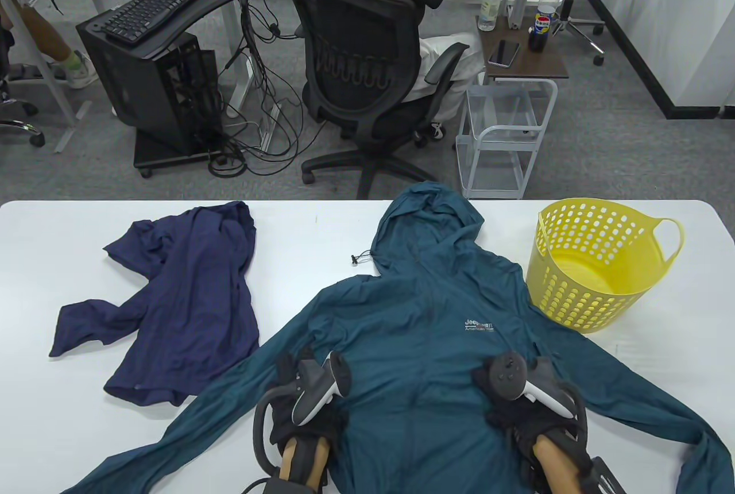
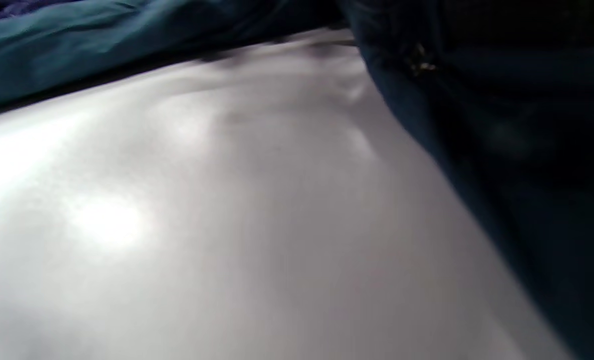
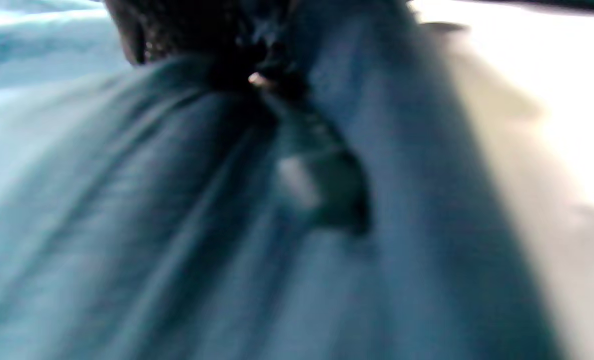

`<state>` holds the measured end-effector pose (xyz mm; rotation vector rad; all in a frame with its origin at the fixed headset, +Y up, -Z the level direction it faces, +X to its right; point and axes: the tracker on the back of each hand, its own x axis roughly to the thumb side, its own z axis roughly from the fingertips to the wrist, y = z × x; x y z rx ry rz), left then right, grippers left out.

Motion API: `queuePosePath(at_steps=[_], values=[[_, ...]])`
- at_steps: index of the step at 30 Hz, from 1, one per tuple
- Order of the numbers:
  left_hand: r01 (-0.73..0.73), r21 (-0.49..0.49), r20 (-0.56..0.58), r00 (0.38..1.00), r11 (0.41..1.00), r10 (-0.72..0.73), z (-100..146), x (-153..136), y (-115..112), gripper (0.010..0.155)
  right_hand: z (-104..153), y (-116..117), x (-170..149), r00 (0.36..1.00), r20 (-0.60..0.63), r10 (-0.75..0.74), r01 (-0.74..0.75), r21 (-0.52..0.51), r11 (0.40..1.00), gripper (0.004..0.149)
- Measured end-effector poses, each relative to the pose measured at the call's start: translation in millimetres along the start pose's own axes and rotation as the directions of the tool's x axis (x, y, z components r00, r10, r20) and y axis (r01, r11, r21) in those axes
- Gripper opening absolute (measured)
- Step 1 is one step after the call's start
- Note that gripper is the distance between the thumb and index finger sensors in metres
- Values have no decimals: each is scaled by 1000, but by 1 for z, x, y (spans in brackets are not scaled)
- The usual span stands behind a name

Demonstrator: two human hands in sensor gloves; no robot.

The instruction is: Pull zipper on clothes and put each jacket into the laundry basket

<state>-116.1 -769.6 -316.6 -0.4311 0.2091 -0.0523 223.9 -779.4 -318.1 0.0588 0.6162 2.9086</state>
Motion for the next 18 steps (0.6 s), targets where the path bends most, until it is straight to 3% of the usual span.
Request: queuePosePath(at_steps=[6, 10, 14, 16, 18], values=[[54, 176, 4, 998, 983, -56, 8, 5, 9, 78, 7, -7, 5, 996, -7, 92, -91, -217, 972, 68], [-107, 223, 167, 983, 969, 70, 37, 7, 33, 68, 31, -26, 24, 992, 124, 32, 8, -312, 950, 64], [-139, 186, 300, 951, 973, 78, 49, 24, 33, 64, 37, -21, 46, 975, 213, 61, 4, -292, 956, 59], [-73, 138, 355, 935, 988, 19, 46, 35, 26, 65, 30, -10, 52, 968, 231, 93, -38, -233, 972, 66], [-16, 56, 359, 933, 998, -5, 40, 43, 15, 64, 21, 7, 58, 954, 286, 93, -67, -99, 993, 74]])
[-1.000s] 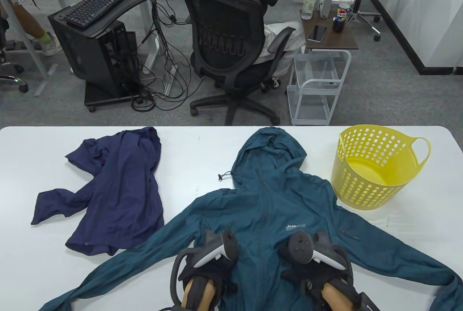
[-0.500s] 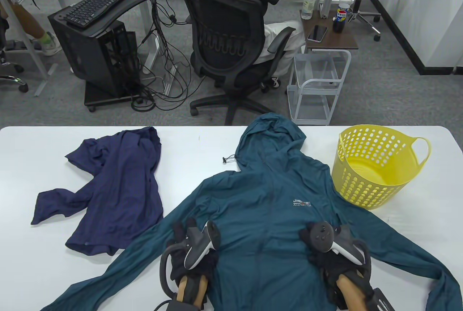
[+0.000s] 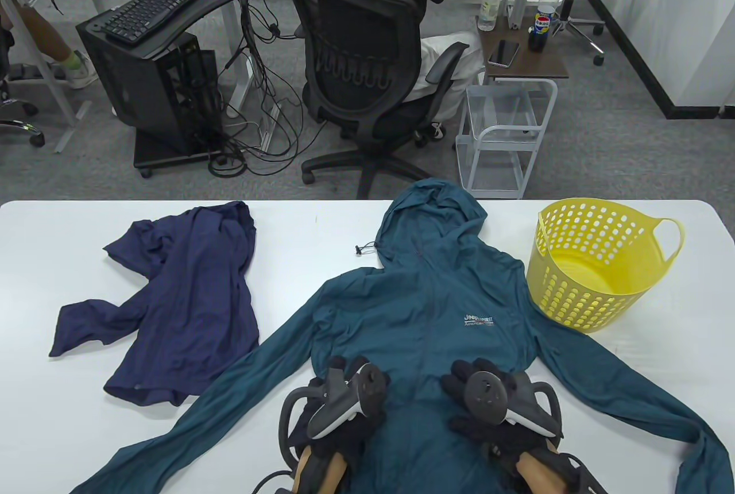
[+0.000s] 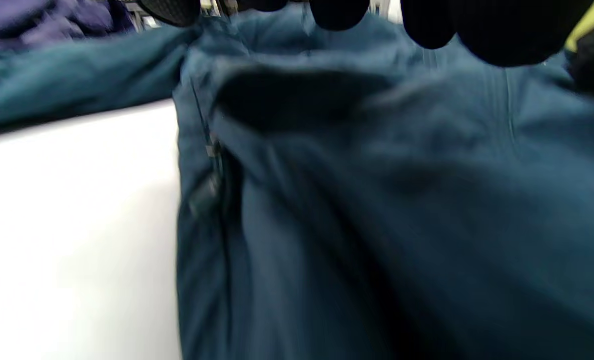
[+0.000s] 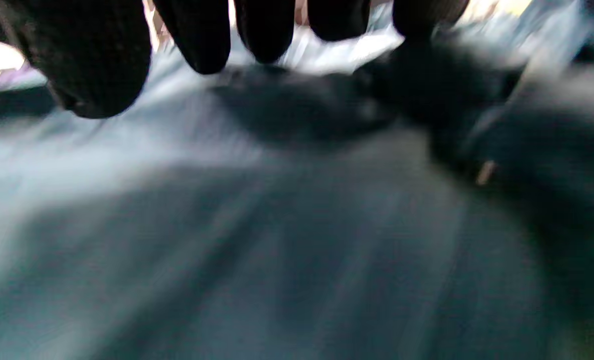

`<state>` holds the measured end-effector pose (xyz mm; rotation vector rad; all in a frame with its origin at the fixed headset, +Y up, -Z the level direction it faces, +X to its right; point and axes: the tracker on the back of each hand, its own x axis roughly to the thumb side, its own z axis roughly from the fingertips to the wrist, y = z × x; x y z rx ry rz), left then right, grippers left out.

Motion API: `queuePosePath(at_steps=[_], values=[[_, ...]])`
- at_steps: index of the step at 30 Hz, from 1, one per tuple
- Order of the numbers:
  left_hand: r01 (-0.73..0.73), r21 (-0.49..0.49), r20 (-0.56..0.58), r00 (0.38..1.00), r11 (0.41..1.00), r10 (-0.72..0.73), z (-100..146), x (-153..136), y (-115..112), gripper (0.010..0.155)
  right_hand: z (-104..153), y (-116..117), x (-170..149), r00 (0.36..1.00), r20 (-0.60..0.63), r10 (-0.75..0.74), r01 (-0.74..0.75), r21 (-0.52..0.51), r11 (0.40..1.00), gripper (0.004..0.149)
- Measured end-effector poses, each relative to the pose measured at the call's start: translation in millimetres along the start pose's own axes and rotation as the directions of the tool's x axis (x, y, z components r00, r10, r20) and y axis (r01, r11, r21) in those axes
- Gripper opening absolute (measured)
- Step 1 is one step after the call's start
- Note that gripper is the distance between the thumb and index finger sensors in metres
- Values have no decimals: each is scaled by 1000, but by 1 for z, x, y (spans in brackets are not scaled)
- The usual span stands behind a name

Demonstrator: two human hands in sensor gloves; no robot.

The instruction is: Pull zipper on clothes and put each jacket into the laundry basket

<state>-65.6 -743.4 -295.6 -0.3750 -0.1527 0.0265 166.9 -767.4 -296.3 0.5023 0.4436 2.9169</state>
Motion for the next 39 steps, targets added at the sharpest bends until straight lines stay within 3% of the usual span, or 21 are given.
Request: queuePosePath(at_steps=[3, 9, 14, 17, 20, 23, 26, 30, 34, 39], values=[[-28, -15, -29, 999, 999, 28, -3, -6, 2, 65, -3, 17, 15, 997, 72, 0, -8, 111, 994, 82], [-192, 126, -148, 967, 973, 209, -6, -28, 37, 63, 11, 26, 64, 966, 232, 110, -143, 132, 981, 87], [-75, 138, -237, 966, 988, 106, -32, -17, 68, 65, 19, 25, 81, 945, 310, 105, -152, 133, 979, 76], [-18, 141, -221, 974, 990, 49, -58, 0, 83, 64, 16, 20, 75, 954, 297, 40, -81, 126, 989, 70], [5, 155, -203, 979, 988, 27, -94, 20, 92, 61, 17, 6, 61, 962, 270, -32, 19, 49, 999, 59], [18, 165, -200, 980, 986, 16, -122, 35, 97, 58, 16, -16, 28, 990, 132, -56, 69, -94, 993, 55], [-32, 185, -213, 974, 982, 72, -149, 47, 99, 56, 14, -27, -12, 986, 9, -169, 168, -159, 973, 56], [52, 173, -263, 965, 984, -5, -182, 58, 96, 57, 13, -28, -45, 965, -64, -255, 244, -153, 958, 57], [134, 175, -307, 949, 975, -75, -210, 60, 86, 59, 12, -31, -52, 965, -76, -253, 239, -153, 959, 56], [197, 64, -346, 924, 978, -163, -239, 51, 66, 65, 11, -30, -54, 965, -86, -248, 234, -149, 961, 56]])
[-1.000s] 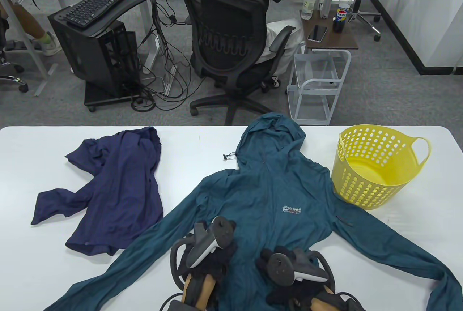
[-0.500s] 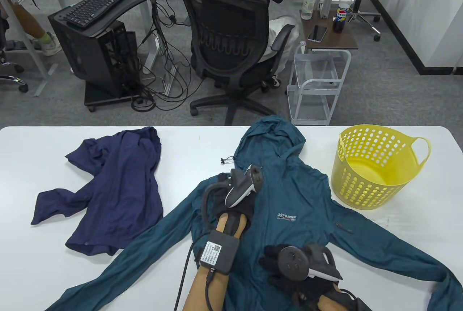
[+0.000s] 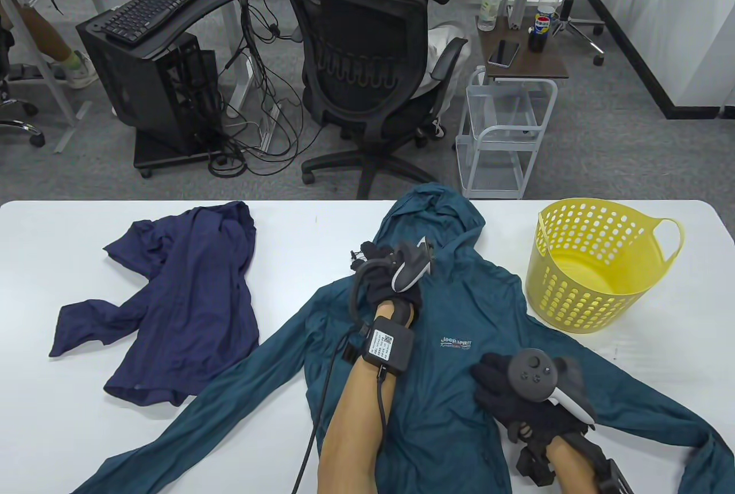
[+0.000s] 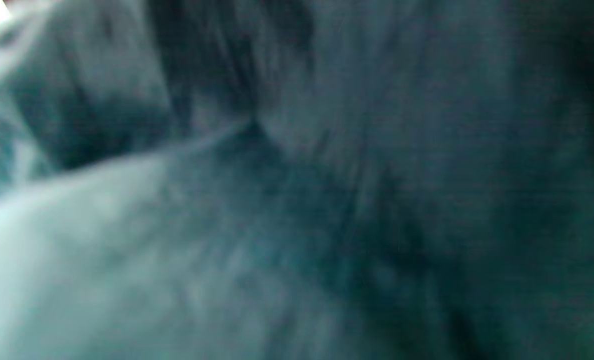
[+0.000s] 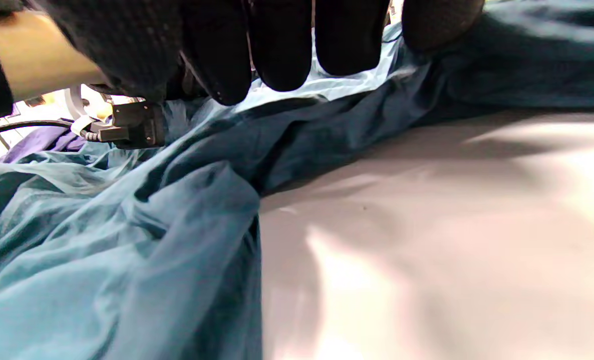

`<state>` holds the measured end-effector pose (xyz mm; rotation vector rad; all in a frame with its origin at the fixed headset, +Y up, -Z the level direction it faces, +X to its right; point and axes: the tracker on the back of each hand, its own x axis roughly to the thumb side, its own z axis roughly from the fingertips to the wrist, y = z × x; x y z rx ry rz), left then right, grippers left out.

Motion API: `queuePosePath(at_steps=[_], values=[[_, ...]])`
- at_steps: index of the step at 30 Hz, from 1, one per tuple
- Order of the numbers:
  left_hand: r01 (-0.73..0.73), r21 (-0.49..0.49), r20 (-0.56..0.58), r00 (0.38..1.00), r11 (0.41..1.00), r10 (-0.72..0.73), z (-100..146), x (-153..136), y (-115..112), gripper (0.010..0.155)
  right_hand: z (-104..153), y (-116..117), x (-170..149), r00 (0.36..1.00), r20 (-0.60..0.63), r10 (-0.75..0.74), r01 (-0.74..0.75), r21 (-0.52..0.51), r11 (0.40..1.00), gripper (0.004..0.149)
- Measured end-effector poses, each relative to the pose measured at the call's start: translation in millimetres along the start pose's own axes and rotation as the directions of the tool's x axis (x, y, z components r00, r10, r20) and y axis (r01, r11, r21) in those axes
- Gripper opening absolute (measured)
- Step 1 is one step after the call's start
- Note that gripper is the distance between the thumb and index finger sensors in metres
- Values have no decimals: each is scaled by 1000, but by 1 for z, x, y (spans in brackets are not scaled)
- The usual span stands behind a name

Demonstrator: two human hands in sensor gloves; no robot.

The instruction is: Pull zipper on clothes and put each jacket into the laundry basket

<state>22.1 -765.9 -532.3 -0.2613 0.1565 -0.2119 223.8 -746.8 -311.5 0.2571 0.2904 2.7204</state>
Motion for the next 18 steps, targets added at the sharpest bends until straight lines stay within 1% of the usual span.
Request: queuePosePath(at_steps=[2, 3, 5, 6, 8, 10, 11, 13, 14, 16, 18], values=[[-6, -73, 29, 1000, 997, 8, -9, 0, -9, 70, -1, 1, -1, 1000, -5, -1, 1, 4, 1000, 56], [-15, -159, 72, 997, 987, 27, -13, -1, -14, 72, -1, 1, -1, 1000, -6, -4, 4, 7, 1000, 56], [-48, -276, 106, 991, 960, 80, -15, -3, -18, 72, -2, 2, -1, 1000, -5, -4, 4, 13, 1000, 56], [-126, -259, 98, 983, 958, 156, -15, -6, -18, 72, -2, 3, -2, 1000, -6, 0, 0, 18, 1000, 56], [-210, -217, 95, 967, 953, 235, -13, -9, -15, 72, -2, 4, -2, 1000, -6, 2, -1, 19, 1000, 55], [-212, -180, 87, 969, 961, 230, -9, -12, -10, 68, -2, 4, -1, 1000, -6, 6, -6, 22, 1000, 56], [-206, -131, 95, 971, 970, 219, -5, -14, -8, 65, -2, 4, 0, 1000, -4, 6, -6, 21, 1000, 55], [-207, -57, 107, 971, 977, 212, 1, -18, -5, 54, -2, 4, 0, 1000, -1, 4, -4, 14, 1000, 55], [-225, -35, 112, 967, 974, 227, 5, -22, -3, 51, -1, 4, 1, 1000, 2, 4, -4, 12, 1000, 55], [-269, -7, 116, 957, 963, 268, 11, -29, 3, 49, -1, 5, 1, 1000, 8, 5, -5, 13, 1000, 55], [-337, 36, 117, 936, 941, 331, 18, -38, 11, 48, -1, 6, 1, 1000, 11, 13, -13, 15, 1000, 55]])
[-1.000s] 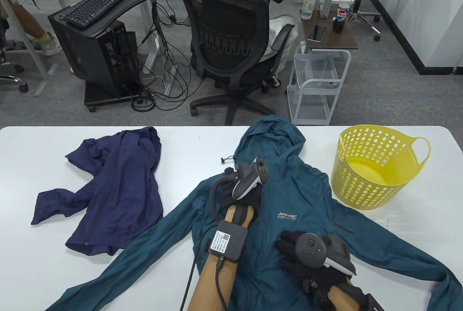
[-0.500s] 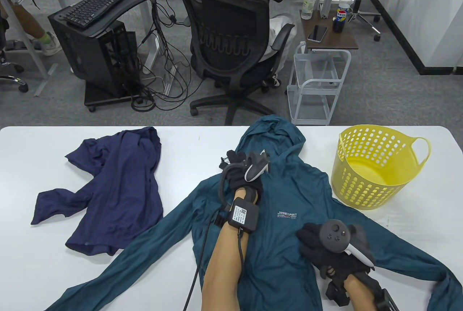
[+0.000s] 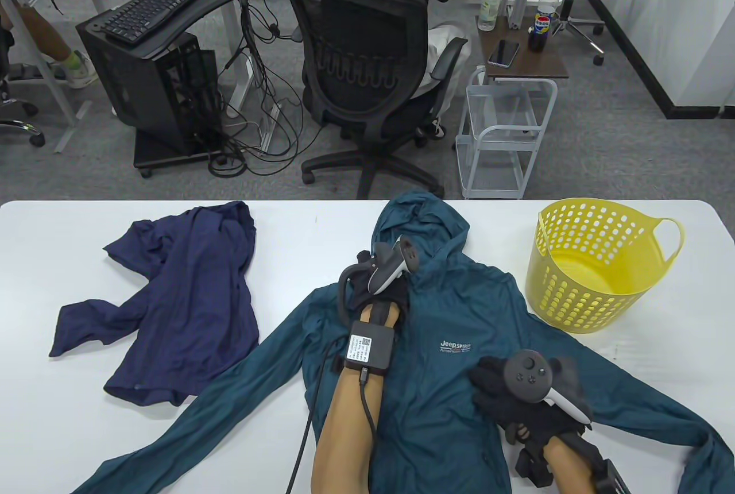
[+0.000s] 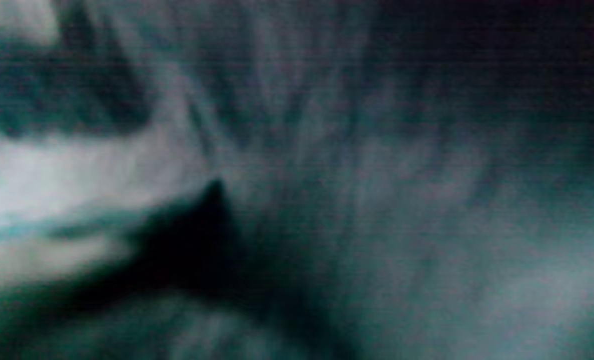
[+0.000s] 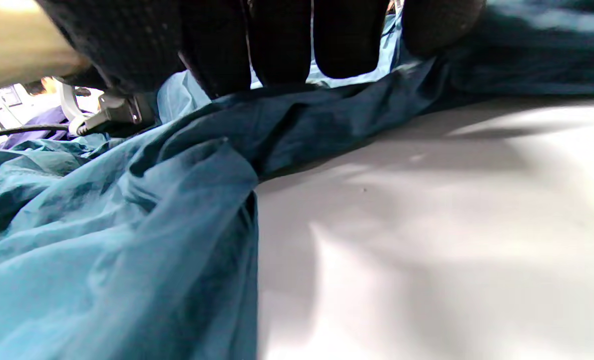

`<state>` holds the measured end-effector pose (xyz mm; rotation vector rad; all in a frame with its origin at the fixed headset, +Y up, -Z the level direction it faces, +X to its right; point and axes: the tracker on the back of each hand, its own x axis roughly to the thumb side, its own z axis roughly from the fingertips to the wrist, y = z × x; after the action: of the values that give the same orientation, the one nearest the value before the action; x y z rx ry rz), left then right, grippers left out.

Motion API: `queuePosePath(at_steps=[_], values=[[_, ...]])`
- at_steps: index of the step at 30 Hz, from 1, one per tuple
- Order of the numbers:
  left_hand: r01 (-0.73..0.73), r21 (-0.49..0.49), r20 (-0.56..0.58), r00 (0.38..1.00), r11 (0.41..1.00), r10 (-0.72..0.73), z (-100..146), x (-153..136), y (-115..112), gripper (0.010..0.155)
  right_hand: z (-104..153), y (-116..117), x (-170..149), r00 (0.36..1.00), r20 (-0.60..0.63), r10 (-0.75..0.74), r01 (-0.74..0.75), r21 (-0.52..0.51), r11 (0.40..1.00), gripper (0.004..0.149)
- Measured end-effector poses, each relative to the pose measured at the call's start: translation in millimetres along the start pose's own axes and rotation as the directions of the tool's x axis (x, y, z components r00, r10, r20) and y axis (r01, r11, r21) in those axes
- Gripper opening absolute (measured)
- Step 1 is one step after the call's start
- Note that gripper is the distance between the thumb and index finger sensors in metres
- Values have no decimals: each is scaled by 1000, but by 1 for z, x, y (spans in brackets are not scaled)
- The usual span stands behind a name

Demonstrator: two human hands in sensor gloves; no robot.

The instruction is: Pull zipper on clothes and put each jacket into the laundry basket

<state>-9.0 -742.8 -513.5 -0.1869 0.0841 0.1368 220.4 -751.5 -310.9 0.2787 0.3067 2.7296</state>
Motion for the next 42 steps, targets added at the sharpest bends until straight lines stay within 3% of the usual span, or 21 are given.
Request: queuePosePath(at_steps=[5, 9, 12, 13, 15, 22, 31, 36, 39, 42], values=[[-236, 113, 61, 971, 965, 231, 24, -12, 29, 48, 1, -2, -1, 1000, 16, -15, 15, -14, 1000, 55], [-424, -57, 85, 900, 904, 427, 42, -20, 33, 65, 2, -1, 0, 999, 35, -23, 23, -23, 999, 55], [-555, -111, 74, 822, 824, 564, 54, -26, 26, 70, 1, 1, 1, 999, 44, -22, 22, -17, 1000, 54], [-581, -102, 66, 806, 807, 589, 59, -27, 24, 69, 1, 2, 2, 999, 46, -22, 23, -17, 1000, 55], [-627, -30, 55, 776, 778, 628, 73, -31, 17, 50, 0, 4, 3, 998, 53, -19, 19, -13, 1000, 54], [-610, -67, 140, 778, 790, 613, 121, -34, -6, 46, 1, 2, 2, 997, 59, -54, 57, -54, 997, 53], [-598, -33, 242, 773, 801, 587, 160, -55, -20, 45, 9, -1, 16, 996, 52, -65, 79, -343, 936, 59], [-575, -20, 269, 785, 818, 559, 164, -55, -22, 45, 5, -12, 45, 995, 92, 25, 30, -553, 832, 65], [-546, -9, 281, 802, 838, 526, 164, -51, -23, 45, -8, -13, 68, 980, 30, 196, -153, -518, 841, 78], [-535, 0, 290, 809, 845, 512, 166, -49, -25, 45, -21, -8, 78, 954, 18, 299, -251, -495, 832, 70]])
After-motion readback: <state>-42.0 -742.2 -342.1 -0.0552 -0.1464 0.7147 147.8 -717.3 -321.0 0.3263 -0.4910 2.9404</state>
